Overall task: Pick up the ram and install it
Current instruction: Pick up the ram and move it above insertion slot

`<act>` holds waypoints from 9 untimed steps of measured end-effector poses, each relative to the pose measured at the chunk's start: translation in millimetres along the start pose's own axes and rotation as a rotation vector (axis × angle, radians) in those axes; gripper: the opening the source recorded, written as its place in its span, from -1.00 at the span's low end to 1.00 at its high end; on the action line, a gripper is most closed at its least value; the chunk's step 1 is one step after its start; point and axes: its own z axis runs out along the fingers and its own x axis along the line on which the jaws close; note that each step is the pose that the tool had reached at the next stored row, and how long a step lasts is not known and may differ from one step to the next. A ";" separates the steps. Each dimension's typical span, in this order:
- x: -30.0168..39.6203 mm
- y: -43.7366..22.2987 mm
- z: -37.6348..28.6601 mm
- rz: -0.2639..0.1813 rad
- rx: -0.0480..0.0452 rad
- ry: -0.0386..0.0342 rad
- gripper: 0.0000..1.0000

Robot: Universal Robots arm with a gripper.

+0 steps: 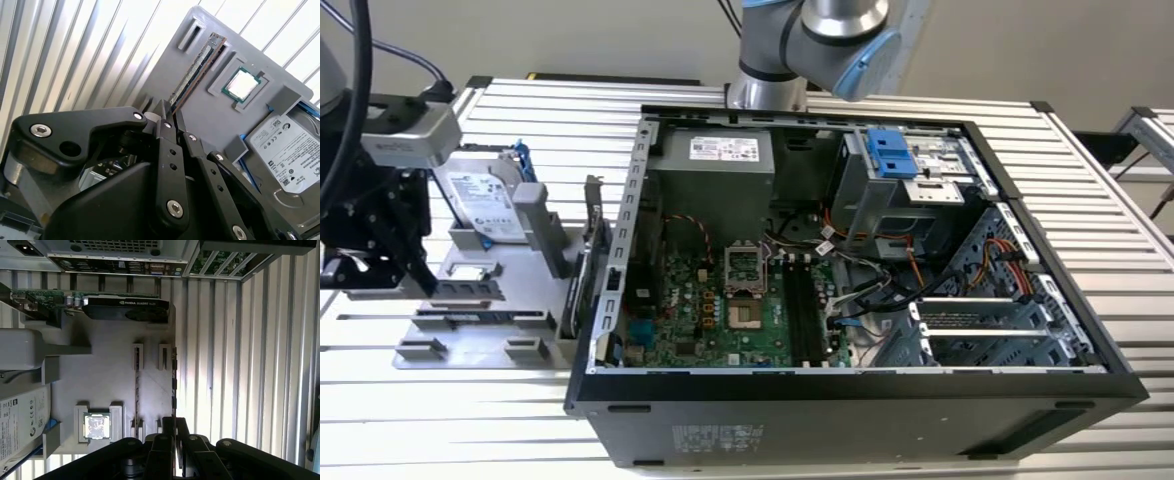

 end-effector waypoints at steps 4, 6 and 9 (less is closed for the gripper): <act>-0.2 0.0 -2.5 0.000 0.0001 -0.0001 -1.00; -0.3 0.1 -3.8 0.000 0.0001 -0.0001 -1.00; -0.4 0.1 -5.5 0.000 0.0000 0.0000 -1.00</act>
